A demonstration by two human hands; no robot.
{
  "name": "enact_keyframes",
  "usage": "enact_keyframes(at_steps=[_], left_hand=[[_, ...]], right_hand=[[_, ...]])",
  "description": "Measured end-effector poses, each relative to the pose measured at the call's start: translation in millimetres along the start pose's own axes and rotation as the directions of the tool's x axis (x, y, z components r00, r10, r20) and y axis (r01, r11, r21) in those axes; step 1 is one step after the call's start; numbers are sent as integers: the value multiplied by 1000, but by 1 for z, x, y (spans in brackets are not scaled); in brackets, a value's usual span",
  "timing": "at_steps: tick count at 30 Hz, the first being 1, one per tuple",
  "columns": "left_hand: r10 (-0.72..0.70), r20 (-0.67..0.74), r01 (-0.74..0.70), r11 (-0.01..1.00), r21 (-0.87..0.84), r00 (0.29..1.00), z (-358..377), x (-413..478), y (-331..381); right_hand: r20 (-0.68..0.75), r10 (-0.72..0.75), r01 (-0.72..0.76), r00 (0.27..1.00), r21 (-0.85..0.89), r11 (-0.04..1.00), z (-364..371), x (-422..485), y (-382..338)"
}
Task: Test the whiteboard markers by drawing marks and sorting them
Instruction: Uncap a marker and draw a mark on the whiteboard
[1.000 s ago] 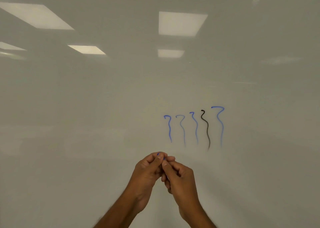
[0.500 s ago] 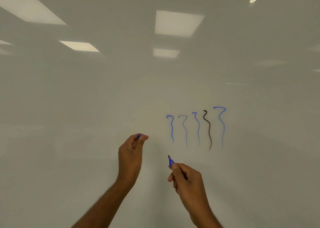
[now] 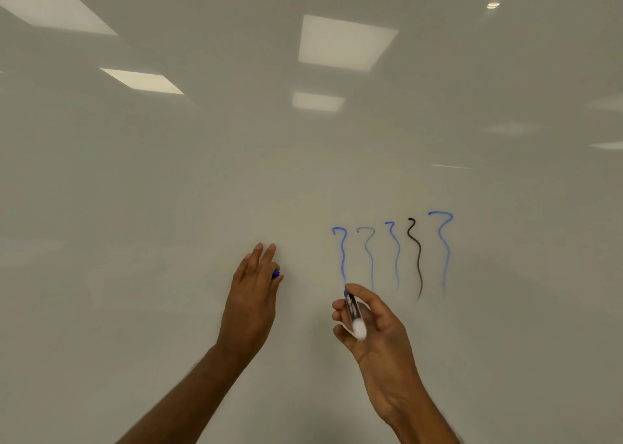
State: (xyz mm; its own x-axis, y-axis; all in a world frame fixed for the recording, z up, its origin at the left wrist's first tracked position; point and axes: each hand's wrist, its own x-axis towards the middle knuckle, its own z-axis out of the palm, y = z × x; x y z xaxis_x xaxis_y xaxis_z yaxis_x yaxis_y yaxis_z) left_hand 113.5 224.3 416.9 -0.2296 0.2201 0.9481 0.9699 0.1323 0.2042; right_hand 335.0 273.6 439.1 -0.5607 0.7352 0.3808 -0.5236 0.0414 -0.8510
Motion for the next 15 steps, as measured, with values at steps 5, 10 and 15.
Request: enact_keyframes(at_steps=[5,10,15], left_hand=[[207,-135,-197,977,87,969,12,1,-14],[247,-189,-235,969,80,951,29,-1,-25],[270,-216,-261,963,70,938,38,0,-32]], right_hand=[[26,-373,350,927,-413,841,26,21,12],[78,-552,498,830,-548,672,40,63,21],[187,-657,601,730,-634,487,40,98,27]])
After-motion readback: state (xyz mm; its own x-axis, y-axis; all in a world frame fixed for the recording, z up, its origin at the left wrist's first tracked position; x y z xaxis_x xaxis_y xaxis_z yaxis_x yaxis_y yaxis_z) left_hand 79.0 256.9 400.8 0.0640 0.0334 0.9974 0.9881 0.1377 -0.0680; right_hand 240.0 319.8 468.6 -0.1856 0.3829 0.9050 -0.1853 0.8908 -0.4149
